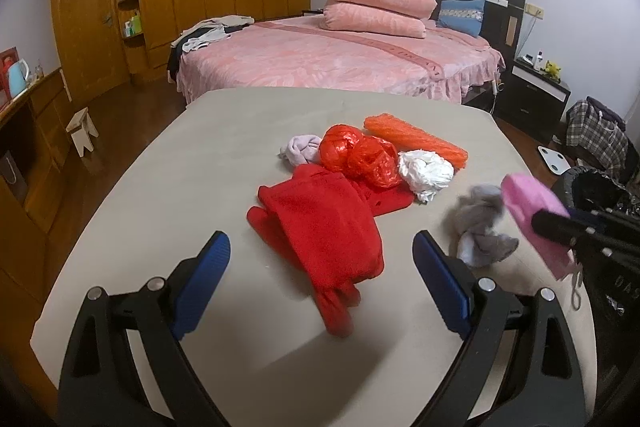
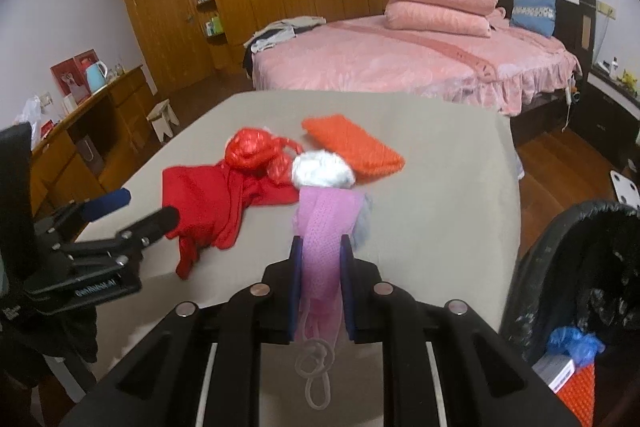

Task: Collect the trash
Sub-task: 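Grasp the red cloth with the left tool while the right tool holds the pink mask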

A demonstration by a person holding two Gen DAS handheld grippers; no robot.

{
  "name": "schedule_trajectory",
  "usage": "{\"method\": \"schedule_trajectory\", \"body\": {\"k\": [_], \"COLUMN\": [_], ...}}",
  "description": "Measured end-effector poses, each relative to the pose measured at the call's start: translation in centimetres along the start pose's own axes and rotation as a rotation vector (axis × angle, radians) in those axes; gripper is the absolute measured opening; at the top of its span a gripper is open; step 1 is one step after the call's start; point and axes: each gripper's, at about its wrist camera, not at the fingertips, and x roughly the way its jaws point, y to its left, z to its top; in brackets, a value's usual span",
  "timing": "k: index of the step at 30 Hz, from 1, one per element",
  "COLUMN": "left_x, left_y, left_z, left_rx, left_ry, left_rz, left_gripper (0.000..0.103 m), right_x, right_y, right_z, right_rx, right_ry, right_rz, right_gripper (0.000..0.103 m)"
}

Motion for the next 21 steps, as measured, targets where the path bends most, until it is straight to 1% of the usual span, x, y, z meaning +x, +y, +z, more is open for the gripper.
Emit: {"method": "schedule_trajectory", "body": {"k": [3,5,7,12,14,16,18,20,21], "left_x": [0.4,0.8,1.4,2.5,3.1,3.9,4.8,5.4,5.6], "left_y": [0.1,0.2,0.1,-0.2,-0.2,-0.4,-0.7,-0.9,-1.0], "left_z": [0.1,0.2,0.3,0.6,0.6,0.6,0.3,0.0,-0.2], "left_rx": [-0.005,-0.011,-0.013,-0.006,-0.008,-0.006,0.000,0.002,0.005], "left_ry": [0.003,0.010,0.016,0.029,0.041,0.058,0.089,0.115,0.126], "left_rz": [0.005,0.002,0.002,0.004,0.004,0.004,-0.002,-0.014,-0.018], "left_gripper": [0.089,0.083,0.082,0.075,0.068,0.064,0.055,0.033,0.028], "right_x": [0.2,0.4,0.7,0.8,0.8,0.8,0.8,0.7,0.7], "right_y": [-0.1,-0.4,-0.5,-0.7,-0.7,-0.7,-0.7,-0.8,-0.8], "right_z": [0.3,0.3,0.3,0.2,0.3,0.2,0.2,0.2,0.1], "right_rx": [0.002,0.009,0.015,0.010,0.005,0.001,0.000,0.001,0.001], "right_ry": [-0.005,-0.005,-0.002,-0.001,-0.003,-0.005,-0.004,-0.001,0.000], "right_rz": [-0.007,-0.009,-0.012,-0.015,-0.016,-0.017,-0.018,-0.019,-0.020], "right_gripper": [0.017,0.017,0.017,0.017,0.017,0.017,0.017,0.017,0.017]}}
